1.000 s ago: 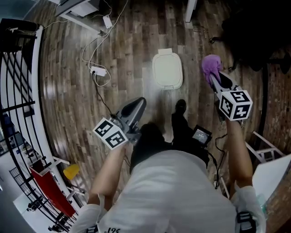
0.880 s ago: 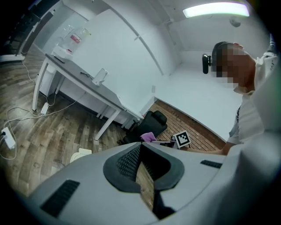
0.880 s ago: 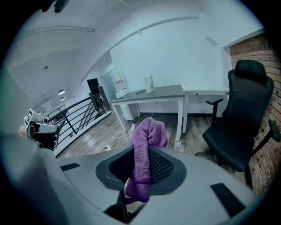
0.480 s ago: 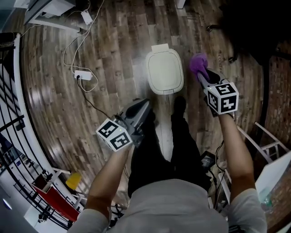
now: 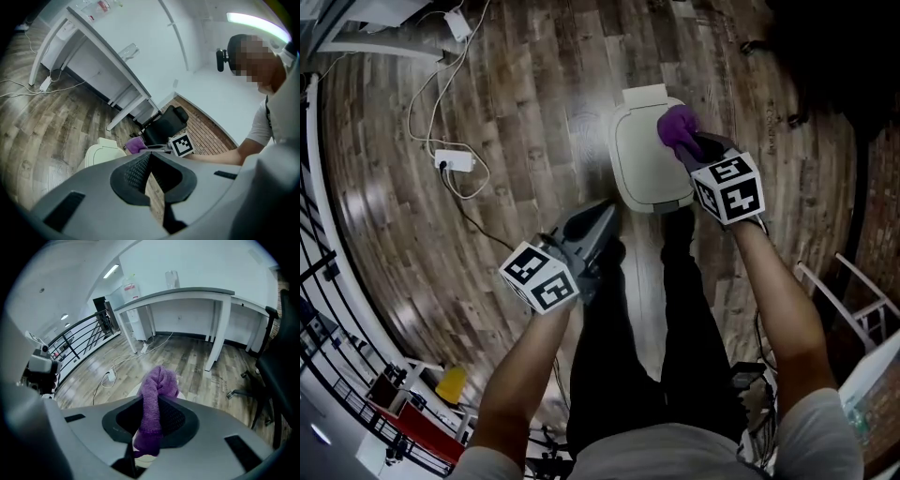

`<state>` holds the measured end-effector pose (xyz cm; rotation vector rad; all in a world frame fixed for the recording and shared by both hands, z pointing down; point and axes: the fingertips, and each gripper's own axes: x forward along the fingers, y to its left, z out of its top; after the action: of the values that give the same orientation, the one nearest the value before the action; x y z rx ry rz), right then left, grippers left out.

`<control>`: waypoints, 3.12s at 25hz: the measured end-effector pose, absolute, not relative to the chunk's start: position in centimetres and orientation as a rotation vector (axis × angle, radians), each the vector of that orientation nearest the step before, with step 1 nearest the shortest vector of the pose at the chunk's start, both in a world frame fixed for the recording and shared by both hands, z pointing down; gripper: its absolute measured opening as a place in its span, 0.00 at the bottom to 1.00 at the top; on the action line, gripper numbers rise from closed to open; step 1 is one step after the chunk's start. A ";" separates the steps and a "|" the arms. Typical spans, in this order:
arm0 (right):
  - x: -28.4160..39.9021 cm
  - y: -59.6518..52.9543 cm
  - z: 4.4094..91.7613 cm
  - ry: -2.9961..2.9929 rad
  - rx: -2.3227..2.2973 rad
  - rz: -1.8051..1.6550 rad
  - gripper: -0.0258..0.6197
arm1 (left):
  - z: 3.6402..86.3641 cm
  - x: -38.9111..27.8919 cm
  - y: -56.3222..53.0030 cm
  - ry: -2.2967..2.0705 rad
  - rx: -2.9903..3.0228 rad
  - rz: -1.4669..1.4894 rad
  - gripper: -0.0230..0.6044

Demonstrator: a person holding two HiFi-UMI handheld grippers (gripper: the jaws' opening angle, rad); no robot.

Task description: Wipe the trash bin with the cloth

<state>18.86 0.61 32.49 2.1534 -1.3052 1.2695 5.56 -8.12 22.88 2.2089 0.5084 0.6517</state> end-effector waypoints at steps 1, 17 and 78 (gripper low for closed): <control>19.1 -0.6 33.3 -1.314 2.148 1.264 0.17 | 23.7 5.8 -8.4 0.503 2.210 0.648 0.04; 19.3 -12.7 41.3 -1.451 1.993 1.302 0.16 | 30.3 7.9 -11.2 0.395 2.169 0.673 0.04; 12.5 -15.2 40.3 -1.465 1.983 1.275 0.16 | 32.8 3.3 -13.6 0.305 2.235 0.755 0.04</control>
<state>12.47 -15.24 40.32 1.9832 -1.4654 1.2747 3.30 -13.59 32.79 2.2347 0.3047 0.7554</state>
